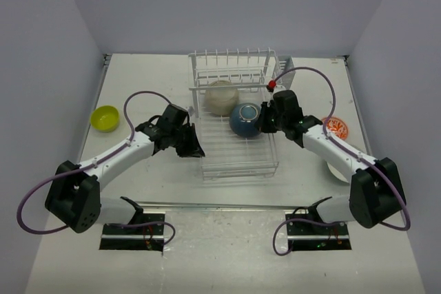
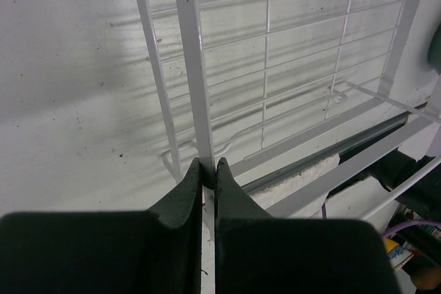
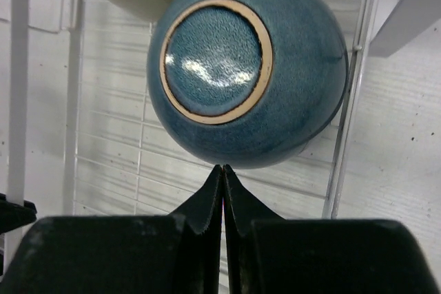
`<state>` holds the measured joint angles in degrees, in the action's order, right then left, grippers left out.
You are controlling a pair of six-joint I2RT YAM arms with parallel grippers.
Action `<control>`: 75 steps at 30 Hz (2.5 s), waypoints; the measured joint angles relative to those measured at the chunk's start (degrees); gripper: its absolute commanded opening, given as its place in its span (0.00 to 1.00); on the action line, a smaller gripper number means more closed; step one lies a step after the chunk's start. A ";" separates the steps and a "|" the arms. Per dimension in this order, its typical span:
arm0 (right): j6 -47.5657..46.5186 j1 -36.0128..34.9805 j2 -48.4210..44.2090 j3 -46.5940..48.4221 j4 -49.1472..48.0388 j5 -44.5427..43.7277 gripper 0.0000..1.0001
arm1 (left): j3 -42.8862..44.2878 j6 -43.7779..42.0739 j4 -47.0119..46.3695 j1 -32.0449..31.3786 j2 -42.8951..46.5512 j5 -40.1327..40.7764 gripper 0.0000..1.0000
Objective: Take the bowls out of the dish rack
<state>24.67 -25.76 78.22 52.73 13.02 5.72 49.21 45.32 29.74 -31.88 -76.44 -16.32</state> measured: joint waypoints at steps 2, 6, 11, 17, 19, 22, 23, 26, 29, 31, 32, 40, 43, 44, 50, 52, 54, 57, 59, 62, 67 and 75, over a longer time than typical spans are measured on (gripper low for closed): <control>-0.02 -0.13 1.33 -0.42 0.55 0.04 0.00 | 0.20 -0.11 0.20 0.02 -0.20 -0.07 0.00; 0.04 -0.13 3.13 -0.37 0.96 0.04 0.00 | 0.33 -0.15 0.39 0.04 -0.28 -0.11 0.00; 0.33 -0.37 2.64 -0.52 0.48 -0.04 0.00 | 0.35 -0.37 0.39 0.07 -0.33 -0.17 0.00; -0.44 -3.19 -5.07 -4.66 -2.51 -2.12 0.00 | 0.42 -0.59 0.37 0.33 -0.70 -0.85 0.00; -1.05 -4.48 -7.19 -5.27 -3.96 -3.65 0.00 | 0.52 -0.85 0.39 0.39 -0.90 -1.09 0.00; -2.84 -6.54 -8.63 -5.44 -6.03 -7.15 0.00 | 1.11 -1.03 0.92 0.39 -1.46 -1.29 0.00; -3.56 -7.13 -8.61 -5.44 -6.80 -8.41 0.00 | 1.36 -1.03 1.05 0.39 -1.73 -1.31 0.00; -5.90 -8.52 -7.72 -5.46 -8.85 -12.22 0.00 | 2.27 -1.36 1.44 0.39 -2.80 -1.55 0.00; -8.00 -9.27 -6.14 -5.62 -11.78 -15.85 0.00 | 2.97 -1.42 1.70 0.37 -3.52 -1.77 0.00; -9.38 -9.51 -5.05 -6.10 -14.01 -18.25 0.00 | 3.19 -1.42 1.88 0.37 -3.76 -1.79 0.00; -10.01 -9.57 -4.48 -6.25 -14.82 -19.12 0.00 | 3.30 -1.44 2.05 0.37 -3.80 -1.79 0.00; -13.38 -9.90 -0.59 -7.63 -21.51 -23.06 0.00 | 3.52 -1.55 2.47 0.37 -3.91 -1.55 0.00; -13.68 -10.16 -0.44 -8.02 -23.19 -23.23 0.00 | 3.52 -1.57 2.49 0.37 -3.89 -1.46 0.00; -13.75 -10.27 -0.24 -8.09 -23.82 -23.26 0.00 | 3.52 -1.57 2.49 0.37 -3.89 -1.46 0.00; -13.81 -10.62 1.70 -9.07 -27.12 -23.21 0.00 | 3.52 -1.68 2.49 0.37 -3.87 -1.44 0.00; -13.70 -10.69 2.40 -9.51 -27.56 -23.21 0.00 | 3.52 -1.88 2.51 0.37 -3.87 -1.44 0.00; -13.31 -10.82 2.78 -10.40 -28.61 -23.28 0.00 | 3.54 -1.95 2.51 0.37 -3.87 -1.44 0.00; -12.68 -11.34 2.82 -11.06 -30.03 -23.41 0.00 | 3.74 -2.03 2.71 0.35 -3.98 -1.44 0.00; -12.24 -11.89 2.84 -11.45 -30.69 -23.93 0.00 | 3.85 -2.08 2.82 0.35 -4.07 -1.44 0.00; -11.47 -13.00 2.82 -11.80 -31.21 -24.33 0.00 | 4.07 -2.10 3.04 0.35 -4.28 -1.49 0.00; -9.49 -15.56 2.56 -11.96 -30.80 -24.44 0.00 | 4.59 -2.45 3.58 0.35 -4.76 -1.55 0.00; -4.74 -20.83 -0.31 -12.22 -25.70 -24.41 0.00 | 5.86 -2.54 5.03 0.35 -5.84 -1.62 0.00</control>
<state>19.92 -46.59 77.91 40.51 -12.69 -18.70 55.07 42.78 34.76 -31.53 -82.28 -17.93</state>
